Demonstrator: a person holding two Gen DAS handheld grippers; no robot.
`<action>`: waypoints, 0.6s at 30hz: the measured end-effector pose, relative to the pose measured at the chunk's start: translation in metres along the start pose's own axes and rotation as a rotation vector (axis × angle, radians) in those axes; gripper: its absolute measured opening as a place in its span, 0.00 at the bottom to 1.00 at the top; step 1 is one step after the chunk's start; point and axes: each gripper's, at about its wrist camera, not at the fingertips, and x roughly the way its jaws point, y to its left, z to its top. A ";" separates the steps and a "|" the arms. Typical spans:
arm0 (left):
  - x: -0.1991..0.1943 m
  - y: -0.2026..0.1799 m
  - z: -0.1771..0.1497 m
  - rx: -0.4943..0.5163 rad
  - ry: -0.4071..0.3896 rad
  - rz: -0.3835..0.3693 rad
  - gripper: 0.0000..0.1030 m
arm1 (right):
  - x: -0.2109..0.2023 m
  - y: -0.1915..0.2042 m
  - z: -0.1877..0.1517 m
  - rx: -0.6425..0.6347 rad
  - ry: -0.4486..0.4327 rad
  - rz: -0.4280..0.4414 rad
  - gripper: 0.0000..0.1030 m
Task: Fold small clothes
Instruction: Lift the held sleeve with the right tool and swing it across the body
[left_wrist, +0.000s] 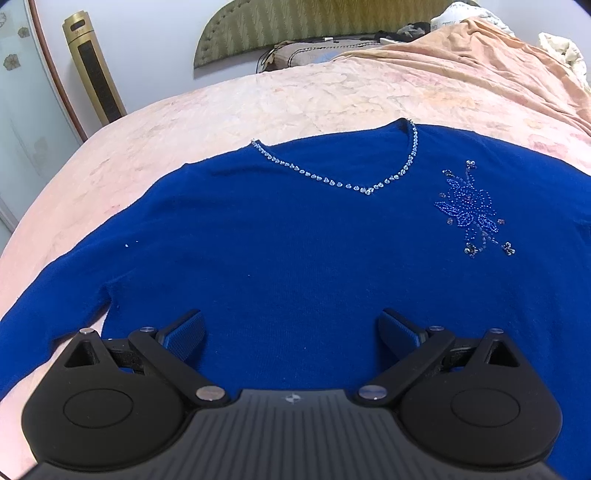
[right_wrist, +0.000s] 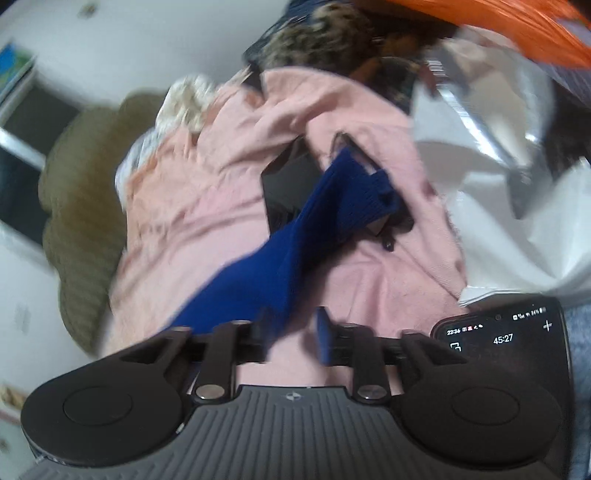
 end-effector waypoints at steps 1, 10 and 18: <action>-0.001 0.001 0.000 -0.001 -0.002 0.000 0.98 | 0.000 -0.002 0.002 0.022 -0.018 0.015 0.42; 0.001 0.007 0.001 -0.022 0.002 -0.003 0.98 | 0.015 0.006 0.018 0.072 -0.114 -0.019 0.43; 0.003 0.013 0.001 -0.041 0.003 0.012 0.98 | -0.011 0.044 0.012 -0.202 -0.234 -0.002 0.07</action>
